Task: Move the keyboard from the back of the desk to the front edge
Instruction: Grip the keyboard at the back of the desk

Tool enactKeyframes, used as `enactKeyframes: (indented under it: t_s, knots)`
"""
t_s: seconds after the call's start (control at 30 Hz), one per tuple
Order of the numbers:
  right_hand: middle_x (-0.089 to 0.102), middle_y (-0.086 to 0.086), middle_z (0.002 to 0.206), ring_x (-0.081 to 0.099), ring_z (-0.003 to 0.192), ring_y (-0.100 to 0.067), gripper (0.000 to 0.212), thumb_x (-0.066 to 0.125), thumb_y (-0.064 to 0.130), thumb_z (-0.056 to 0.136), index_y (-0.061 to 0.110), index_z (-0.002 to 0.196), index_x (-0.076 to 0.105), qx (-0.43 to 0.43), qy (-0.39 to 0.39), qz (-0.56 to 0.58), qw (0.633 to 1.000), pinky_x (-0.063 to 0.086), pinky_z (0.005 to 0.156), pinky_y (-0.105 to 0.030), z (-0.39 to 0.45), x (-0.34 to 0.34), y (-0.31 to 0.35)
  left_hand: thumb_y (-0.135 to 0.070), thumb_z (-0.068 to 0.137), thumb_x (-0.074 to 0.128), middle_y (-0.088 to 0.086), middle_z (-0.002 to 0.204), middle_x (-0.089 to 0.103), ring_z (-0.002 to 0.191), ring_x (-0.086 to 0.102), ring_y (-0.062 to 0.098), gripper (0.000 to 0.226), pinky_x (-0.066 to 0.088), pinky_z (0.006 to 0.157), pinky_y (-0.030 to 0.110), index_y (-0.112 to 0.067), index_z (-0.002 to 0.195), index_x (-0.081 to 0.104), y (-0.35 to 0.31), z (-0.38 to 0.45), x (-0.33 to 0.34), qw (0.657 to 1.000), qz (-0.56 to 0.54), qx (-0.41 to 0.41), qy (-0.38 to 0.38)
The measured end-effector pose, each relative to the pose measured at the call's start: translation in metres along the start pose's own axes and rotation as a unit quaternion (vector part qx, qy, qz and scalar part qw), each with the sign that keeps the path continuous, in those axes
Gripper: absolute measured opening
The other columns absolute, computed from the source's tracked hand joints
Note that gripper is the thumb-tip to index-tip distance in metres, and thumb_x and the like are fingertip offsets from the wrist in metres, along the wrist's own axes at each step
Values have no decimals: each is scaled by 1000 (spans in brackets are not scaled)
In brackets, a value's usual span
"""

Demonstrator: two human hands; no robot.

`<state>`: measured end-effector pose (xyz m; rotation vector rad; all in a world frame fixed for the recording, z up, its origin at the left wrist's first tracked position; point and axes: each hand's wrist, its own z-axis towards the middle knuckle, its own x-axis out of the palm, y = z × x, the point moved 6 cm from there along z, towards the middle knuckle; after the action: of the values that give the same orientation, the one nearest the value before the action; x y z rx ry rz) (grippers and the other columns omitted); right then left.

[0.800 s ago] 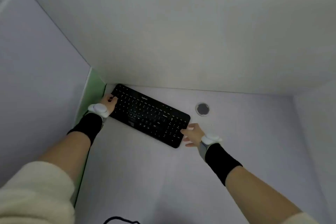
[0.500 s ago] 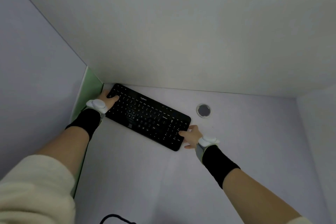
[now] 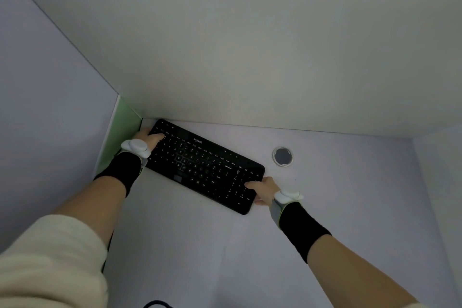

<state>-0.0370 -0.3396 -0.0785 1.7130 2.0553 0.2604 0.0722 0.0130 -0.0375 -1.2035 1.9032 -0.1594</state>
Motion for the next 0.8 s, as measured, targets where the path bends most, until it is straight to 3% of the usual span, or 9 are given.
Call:
enactKeyframes:
  t_s: [0.17, 0.33, 0.57, 0.67, 0.8]
  knots:
    - [53, -23, 138, 61, 119, -37, 74, 75, 16, 85, -1, 144, 33, 1, -5, 13, 1000, 57, 90, -43, -4, -7, 1, -21, 95, 51, 23, 145, 48, 128, 50, 40, 51, 40, 101, 38, 2, 140, 44, 1, -3, 1, 1000, -6, 1, -21]
    - [57, -23, 131, 65, 104, -36, 59, 71, 9, 87, 2, 134, 36, -2, -4, 39, 999, 57, 83, -46, -9, -12, 6, -21, 91, 55, 23, 133, 59, 111, 59, 36, 44, 45, 93, 37, 1, 129, 57, 4, -8, -2, 999, -28, 17, -30]
    - [58, -9, 95, 61, 78, -23, 39, 67, 5, 89, 6, 115, 39, -21, -1, 57, 998, 58, 75, -44, -17, -20, 7, -25, 86, 62, 18, 123, 66, 104, 63, 35, 40, 46, 85, 33, -4, 120, 64, 0, -27, -11, 997, -32, 56, -48]
    - [58, -13, 106, 60, 77, -20, 43, 67, 7, 89, 6, 120, 38, -35, -2, 59, 998, 57, 63, -38, -20, -24, 9, -29, 85, 63, 16, 127, 65, 109, 63, 34, 45, 48, 94, 37, -8, 124, 62, 4, -33, -15, 997, -37, 50, -44]
    - [59, -17, 121, 62, 80, -21, 51, 70, 10, 87, 4, 128, 40, -46, -16, 54, 997, 57, 58, -35, -24, -33, 5, -26, 89, 60, 16, 138, 57, 121, 57, 35, 49, 43, 99, 35, -7, 134, 54, 3, -48, -15, 996, -60, 52, -30]
